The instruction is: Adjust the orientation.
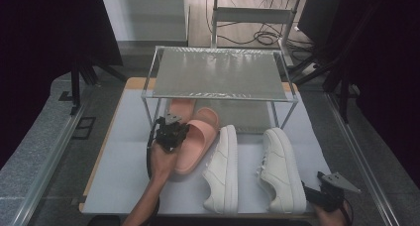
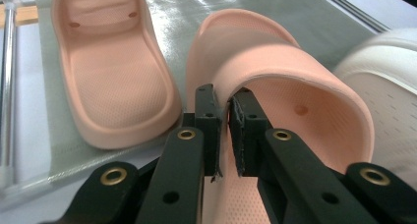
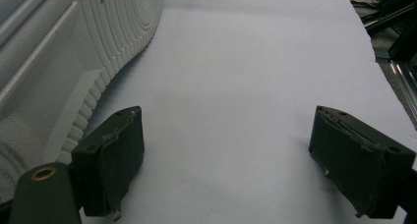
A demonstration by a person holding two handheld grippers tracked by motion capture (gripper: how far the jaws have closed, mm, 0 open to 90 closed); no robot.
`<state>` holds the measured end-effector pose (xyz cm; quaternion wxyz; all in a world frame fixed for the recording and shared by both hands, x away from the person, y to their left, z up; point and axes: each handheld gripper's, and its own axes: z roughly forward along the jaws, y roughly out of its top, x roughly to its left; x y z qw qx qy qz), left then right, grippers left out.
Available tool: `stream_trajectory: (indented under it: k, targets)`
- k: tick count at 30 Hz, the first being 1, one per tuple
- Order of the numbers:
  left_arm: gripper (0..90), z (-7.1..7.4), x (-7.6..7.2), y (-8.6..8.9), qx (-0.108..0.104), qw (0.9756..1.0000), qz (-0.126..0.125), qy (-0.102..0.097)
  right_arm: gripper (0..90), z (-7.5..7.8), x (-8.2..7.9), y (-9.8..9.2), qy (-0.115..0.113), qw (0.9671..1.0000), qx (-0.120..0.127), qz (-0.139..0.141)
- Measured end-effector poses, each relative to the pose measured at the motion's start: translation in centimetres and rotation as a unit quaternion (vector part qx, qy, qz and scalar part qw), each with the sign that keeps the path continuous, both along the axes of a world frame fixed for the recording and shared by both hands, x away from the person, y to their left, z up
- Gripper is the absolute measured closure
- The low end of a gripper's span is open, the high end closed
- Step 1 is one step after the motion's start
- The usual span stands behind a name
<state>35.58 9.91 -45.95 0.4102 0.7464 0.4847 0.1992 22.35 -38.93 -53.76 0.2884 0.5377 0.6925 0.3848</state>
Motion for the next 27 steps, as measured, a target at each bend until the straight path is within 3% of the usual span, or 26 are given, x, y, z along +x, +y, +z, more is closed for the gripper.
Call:
stream_trajectory:
  k: [8, 10, 15, 21, 27]
  targets:
    - [83.0, -0.9, 1.9, -1.4, -0.001, 0.9996, 0.030, -0.001, 13.2, 0.0, 0.0, 0.0, 0.001, 1.0000, 0.000, 0.001]
    - [82.7, -1.3, 2.5, -1.9, 0.009, 0.9989, 0.045, -0.006, 13.2, 0.0, 0.0, 0.0, 0.000, 1.0000, 0.001, 0.001]
    - [82.8, -1.9, 3.0, -2.1, 0.007, 0.9982, 0.060, -0.005, 13.2, 0.0, 0.0, 0.0, -0.001, 1.0000, 0.001, 0.001]
    - [81.1, -1.8, 2.8, -1.7, -0.002, 0.9989, 0.046, 0.000, 13.2, 0.0, 0.0, -0.1, 0.001, 1.0000, 0.001, 0.002]
    - [77.4, -0.8, 1.5, -0.4, -0.003, 0.9998, 0.020, -0.004, 13.2, 0.0, 0.0, -0.1, 0.001, 1.0000, 0.000, 0.002]
